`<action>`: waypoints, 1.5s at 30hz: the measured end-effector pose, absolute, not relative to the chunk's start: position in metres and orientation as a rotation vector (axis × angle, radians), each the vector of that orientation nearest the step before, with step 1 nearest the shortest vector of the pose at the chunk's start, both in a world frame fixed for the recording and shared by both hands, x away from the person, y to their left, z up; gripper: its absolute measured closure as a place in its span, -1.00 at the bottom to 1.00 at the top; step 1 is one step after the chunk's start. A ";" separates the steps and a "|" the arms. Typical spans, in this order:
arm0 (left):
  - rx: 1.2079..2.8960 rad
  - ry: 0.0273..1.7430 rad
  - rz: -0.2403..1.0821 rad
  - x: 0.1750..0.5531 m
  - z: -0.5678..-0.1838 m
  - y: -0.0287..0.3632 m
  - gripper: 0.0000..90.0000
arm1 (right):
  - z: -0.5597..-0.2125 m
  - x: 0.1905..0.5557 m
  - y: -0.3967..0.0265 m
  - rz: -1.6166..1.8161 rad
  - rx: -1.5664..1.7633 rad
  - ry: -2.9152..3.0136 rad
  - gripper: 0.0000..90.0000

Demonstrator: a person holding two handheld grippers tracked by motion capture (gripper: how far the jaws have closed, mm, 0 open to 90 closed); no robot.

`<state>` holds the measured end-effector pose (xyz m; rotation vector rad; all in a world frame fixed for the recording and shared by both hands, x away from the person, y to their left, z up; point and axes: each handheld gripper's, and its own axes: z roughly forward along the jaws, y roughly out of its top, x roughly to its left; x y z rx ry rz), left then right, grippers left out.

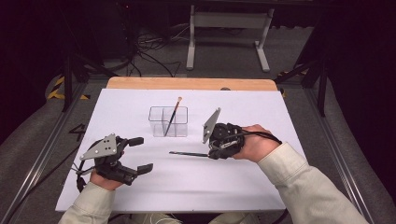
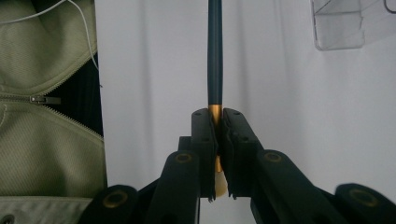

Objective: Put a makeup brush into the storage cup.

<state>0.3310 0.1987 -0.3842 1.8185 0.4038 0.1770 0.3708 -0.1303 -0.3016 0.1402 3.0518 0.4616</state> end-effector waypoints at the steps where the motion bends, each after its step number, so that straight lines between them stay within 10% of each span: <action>1: 1.815 0.401 0.163 0.331 -0.384 0.196 -0.85 | -0.301 0.370 -0.129 0.467 0.126 3.054 0.87; 36: 1.937 0.239 0.045 0.342 -0.377 0.146 -0.47 | -0.304 0.365 -0.115 0.451 0.035 3.081 0.87; 45: 1.978 0.227 0.047 0.341 -0.377 0.140 -0.09 | -0.307 0.364 -0.112 0.435 0.012 3.084 0.87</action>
